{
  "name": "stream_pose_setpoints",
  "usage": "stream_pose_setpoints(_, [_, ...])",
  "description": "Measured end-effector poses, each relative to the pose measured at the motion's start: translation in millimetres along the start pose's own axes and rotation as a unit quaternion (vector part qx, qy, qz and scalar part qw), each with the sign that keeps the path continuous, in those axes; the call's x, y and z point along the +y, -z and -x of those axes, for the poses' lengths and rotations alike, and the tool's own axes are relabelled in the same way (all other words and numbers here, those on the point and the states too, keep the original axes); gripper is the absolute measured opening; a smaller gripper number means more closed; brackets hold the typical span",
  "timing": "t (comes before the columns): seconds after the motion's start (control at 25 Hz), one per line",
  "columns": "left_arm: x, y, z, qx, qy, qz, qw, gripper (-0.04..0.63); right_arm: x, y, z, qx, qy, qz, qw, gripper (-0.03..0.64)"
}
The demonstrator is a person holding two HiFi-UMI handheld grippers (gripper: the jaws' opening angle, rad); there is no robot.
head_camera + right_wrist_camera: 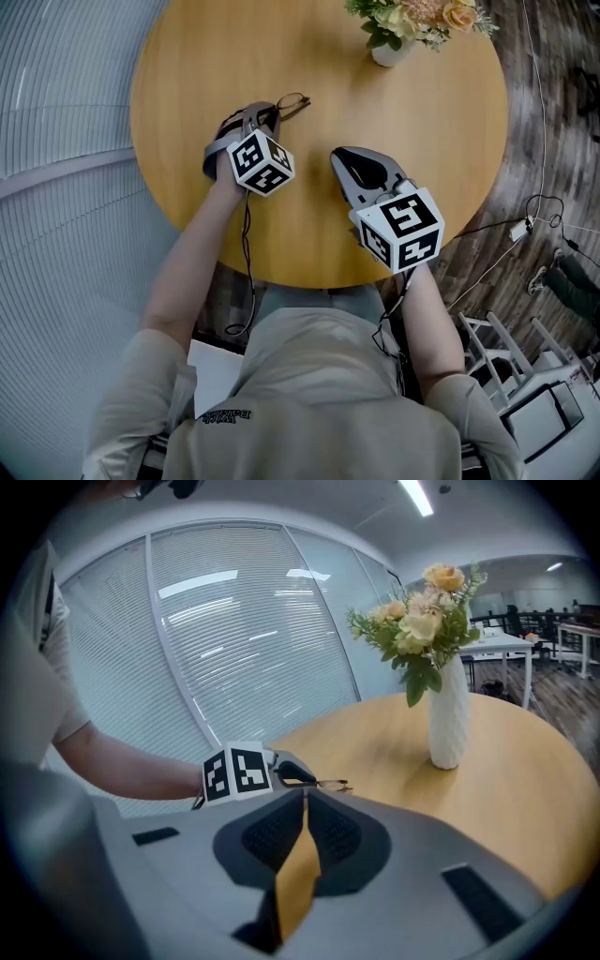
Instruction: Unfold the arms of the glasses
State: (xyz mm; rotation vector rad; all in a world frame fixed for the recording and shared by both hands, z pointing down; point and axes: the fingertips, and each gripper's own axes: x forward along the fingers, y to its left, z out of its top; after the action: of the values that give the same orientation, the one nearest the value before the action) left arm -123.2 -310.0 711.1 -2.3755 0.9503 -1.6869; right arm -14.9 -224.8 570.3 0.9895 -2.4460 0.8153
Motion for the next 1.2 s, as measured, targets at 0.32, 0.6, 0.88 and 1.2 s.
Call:
stream_pose_setpoints(0.32, [9.2,-37.6,42.1,-0.056,-0.011,0.057,0.9968,0.043,5.3,-10.6,25.0,-0.023,0.008,0.005,1.0,0.034])
stream_pose_setpoints(0.6, [31.2,-100.2,132.5,-0.18,0.005,0.204,0.9623,0.043,6.6,-49.5,71.9,-0.074,0.032,0.02,0.997,0.034])
stream_pose_setpoints(0.88, [59.5,-159.4,231.1,-0.281,-0.02,0.238,0.9296,0.043,13.4,-101.7,121.2,-0.135,0.057,0.055,0.988,0.035])
stream_pose_setpoints(1.2, [80.3,-196.1,330.2,-0.361,-0.055,0.237,0.9003,0.043,56.5,-168.2,200.5,-0.227,0.064,0.106,0.966,0.035])
